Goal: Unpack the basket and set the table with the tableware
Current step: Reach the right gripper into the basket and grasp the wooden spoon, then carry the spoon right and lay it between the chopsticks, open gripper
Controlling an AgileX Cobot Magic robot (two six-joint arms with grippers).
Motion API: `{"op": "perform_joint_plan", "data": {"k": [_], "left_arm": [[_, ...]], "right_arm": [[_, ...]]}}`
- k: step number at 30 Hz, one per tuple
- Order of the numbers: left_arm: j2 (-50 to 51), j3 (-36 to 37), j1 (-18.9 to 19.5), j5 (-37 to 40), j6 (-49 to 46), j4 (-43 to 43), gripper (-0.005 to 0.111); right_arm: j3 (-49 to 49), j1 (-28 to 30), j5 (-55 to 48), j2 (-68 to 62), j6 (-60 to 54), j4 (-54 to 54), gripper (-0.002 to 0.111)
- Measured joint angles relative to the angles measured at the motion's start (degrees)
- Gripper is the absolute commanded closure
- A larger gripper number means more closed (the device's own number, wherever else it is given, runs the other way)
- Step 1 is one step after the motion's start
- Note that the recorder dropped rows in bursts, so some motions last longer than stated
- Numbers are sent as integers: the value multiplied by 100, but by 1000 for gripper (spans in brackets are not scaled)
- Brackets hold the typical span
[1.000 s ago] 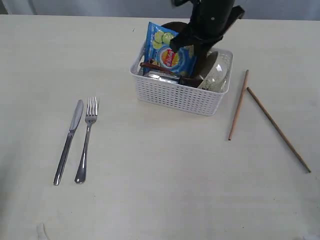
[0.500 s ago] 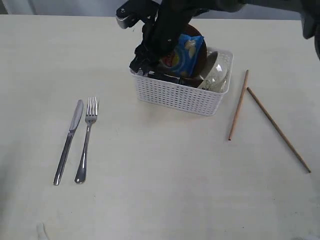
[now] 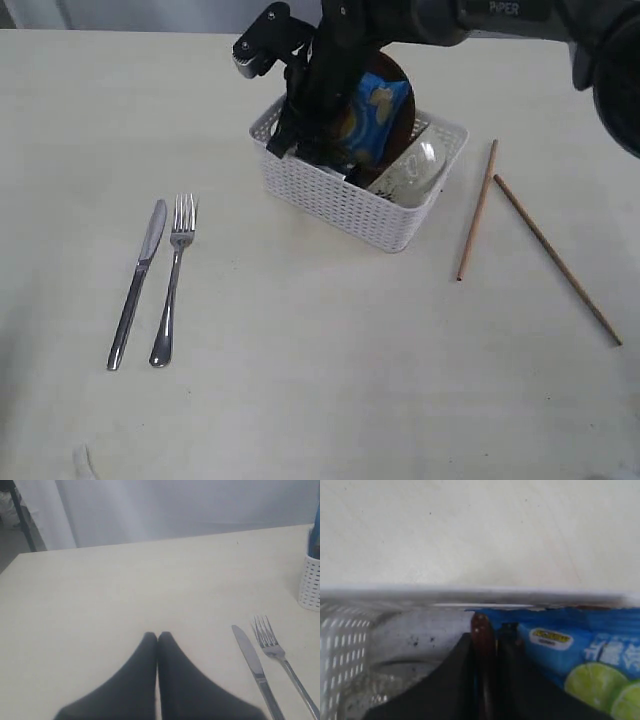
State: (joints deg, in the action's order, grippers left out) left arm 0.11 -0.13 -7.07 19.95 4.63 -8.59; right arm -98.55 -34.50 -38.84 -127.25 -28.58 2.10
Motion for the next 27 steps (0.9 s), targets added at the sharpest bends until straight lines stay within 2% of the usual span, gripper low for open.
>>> {"op": "perform_joint_plan", "data": {"k": [20,27], "left_arm": [[0,0,0,0,0,0,107],[0,0,0,0,0,0,107]], "right_arm": [[0,23,-346,2110,251,746,109],[13,641,-1057,2775,760,724,109]]}}
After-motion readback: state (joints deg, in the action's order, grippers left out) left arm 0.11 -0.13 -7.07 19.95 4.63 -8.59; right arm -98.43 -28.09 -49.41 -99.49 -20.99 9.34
